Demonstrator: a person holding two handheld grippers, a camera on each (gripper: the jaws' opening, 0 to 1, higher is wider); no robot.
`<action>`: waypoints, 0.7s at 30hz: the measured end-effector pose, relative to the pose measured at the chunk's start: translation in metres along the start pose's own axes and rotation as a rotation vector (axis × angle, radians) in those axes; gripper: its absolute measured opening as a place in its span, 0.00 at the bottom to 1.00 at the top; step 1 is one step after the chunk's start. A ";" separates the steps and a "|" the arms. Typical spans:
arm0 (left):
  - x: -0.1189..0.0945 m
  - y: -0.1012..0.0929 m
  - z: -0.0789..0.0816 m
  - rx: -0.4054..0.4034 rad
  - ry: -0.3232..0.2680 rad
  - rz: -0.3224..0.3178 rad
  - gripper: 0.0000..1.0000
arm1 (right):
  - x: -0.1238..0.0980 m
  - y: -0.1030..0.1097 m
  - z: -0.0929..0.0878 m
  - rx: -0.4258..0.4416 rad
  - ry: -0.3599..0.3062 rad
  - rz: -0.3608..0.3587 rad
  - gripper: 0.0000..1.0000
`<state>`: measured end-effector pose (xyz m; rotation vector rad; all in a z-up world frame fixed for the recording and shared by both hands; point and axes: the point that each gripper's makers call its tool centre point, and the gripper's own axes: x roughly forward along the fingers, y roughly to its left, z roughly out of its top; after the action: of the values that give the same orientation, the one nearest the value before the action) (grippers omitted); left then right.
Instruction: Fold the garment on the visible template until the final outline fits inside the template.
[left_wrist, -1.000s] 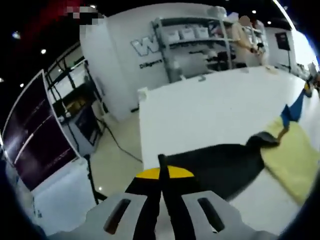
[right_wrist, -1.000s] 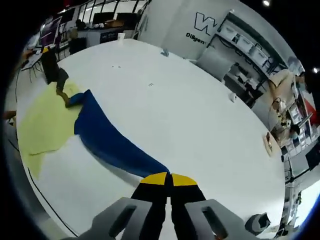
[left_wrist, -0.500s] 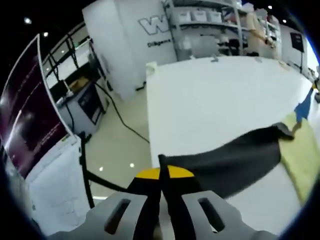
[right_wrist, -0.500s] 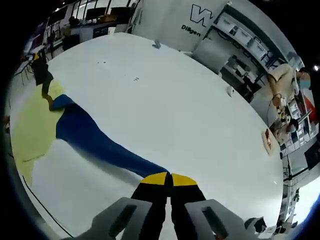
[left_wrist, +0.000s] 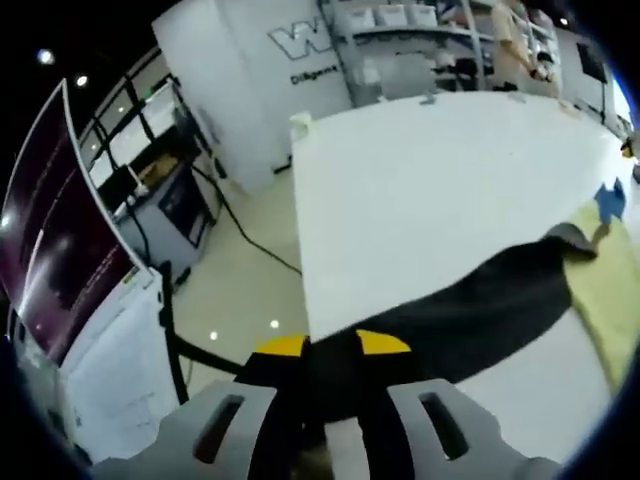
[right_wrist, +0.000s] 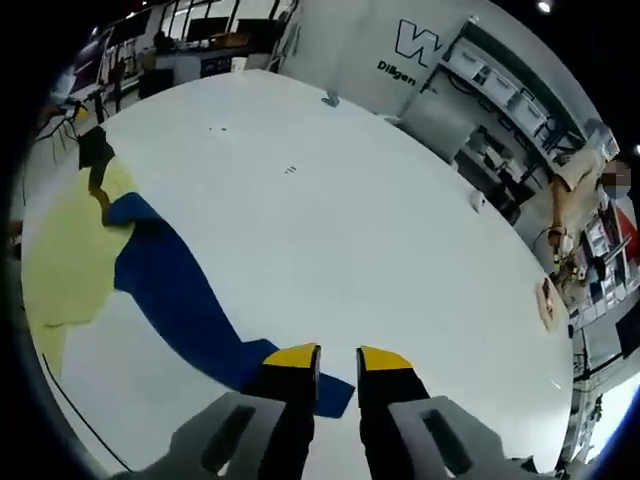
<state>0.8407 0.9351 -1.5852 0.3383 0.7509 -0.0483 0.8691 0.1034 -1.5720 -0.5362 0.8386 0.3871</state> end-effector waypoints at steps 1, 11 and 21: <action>-0.001 -0.003 0.002 0.004 -0.006 -0.008 0.22 | 0.001 0.007 0.003 -0.003 -0.009 0.032 0.14; -0.004 -0.084 0.045 0.085 -0.161 -0.237 0.40 | 0.015 0.061 0.028 -0.065 -0.086 0.132 0.38; 0.009 -0.163 0.079 0.299 -0.269 -0.373 0.65 | 0.020 0.107 0.062 -0.122 -0.190 0.211 0.55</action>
<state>0.8728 0.7561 -1.5837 0.4620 0.5298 -0.5522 0.8626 0.2278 -1.5851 -0.5161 0.6928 0.6760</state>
